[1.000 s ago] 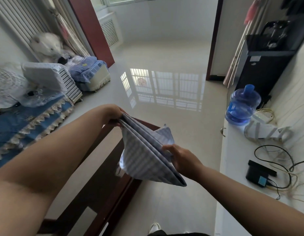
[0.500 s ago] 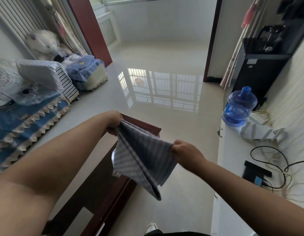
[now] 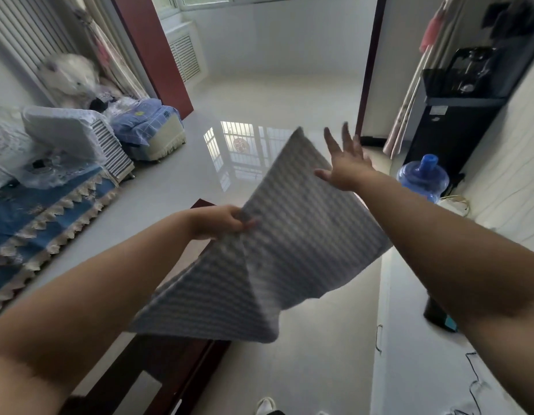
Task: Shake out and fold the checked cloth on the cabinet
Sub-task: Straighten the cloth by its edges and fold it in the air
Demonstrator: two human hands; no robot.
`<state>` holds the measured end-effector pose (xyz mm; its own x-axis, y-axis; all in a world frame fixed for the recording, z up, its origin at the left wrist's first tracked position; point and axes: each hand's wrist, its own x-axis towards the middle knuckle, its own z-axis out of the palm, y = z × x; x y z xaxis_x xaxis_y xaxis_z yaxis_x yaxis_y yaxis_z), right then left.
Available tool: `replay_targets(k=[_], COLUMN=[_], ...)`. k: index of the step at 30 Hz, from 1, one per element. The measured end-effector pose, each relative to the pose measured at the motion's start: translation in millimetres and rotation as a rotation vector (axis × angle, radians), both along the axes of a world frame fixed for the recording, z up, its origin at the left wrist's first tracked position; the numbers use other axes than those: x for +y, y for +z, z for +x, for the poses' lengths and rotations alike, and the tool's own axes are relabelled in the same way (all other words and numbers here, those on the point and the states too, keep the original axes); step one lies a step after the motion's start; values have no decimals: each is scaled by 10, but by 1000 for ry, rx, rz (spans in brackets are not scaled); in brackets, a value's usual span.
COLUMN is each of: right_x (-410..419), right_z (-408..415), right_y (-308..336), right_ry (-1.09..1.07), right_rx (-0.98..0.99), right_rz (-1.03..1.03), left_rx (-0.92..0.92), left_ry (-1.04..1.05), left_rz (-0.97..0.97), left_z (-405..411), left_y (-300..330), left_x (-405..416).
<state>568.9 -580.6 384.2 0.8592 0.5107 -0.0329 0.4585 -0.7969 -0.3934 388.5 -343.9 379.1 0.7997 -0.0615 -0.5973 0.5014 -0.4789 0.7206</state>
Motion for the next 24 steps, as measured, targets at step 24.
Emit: replay_targets(k=[24], right_x=[-265], right_z=[-1525], right_y=[-2428], right_ry=[-735], right_rx=[1231], right_rz=[1008], left_rx=[-426], left_ry=[414], left_rz=[-110], left_z=[-372], left_y=[1212], left_x=[105])
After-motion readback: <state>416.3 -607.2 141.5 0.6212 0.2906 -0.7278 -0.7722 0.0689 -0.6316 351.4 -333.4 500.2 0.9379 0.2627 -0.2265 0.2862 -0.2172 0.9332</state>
